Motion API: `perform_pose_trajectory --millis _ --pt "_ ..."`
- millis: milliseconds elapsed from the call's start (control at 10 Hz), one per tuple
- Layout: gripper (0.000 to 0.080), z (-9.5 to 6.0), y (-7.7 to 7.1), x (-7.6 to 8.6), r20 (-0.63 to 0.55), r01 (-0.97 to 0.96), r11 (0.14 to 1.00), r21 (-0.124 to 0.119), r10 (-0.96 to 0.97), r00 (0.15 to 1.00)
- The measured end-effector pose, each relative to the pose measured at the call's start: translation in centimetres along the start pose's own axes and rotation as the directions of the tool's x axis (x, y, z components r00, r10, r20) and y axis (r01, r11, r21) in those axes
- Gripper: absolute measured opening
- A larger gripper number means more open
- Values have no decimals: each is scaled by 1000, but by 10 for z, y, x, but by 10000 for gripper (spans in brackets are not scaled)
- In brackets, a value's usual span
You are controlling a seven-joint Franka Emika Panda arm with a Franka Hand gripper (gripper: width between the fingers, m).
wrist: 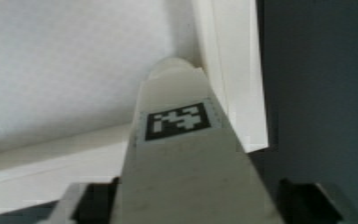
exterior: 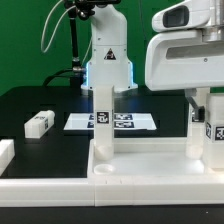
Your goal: Assemble desk
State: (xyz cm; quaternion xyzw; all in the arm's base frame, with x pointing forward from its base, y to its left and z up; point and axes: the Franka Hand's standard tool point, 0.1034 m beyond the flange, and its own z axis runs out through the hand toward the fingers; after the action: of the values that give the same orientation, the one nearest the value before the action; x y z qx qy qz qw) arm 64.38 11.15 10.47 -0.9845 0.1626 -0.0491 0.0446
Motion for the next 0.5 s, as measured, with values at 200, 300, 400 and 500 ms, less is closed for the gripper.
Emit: perform_pose_trajectory --millis 200,300,400,500 --pt "291 1 4 1 0 -152 988 -4 152 988" --pt "291 1 5 0 6 -275 961 -10 275 961" --pt "291 0 6 -1 16 -423 906 -19 423 906" --pt "291 1 7 -1 20 -616 787 -19 617 787"
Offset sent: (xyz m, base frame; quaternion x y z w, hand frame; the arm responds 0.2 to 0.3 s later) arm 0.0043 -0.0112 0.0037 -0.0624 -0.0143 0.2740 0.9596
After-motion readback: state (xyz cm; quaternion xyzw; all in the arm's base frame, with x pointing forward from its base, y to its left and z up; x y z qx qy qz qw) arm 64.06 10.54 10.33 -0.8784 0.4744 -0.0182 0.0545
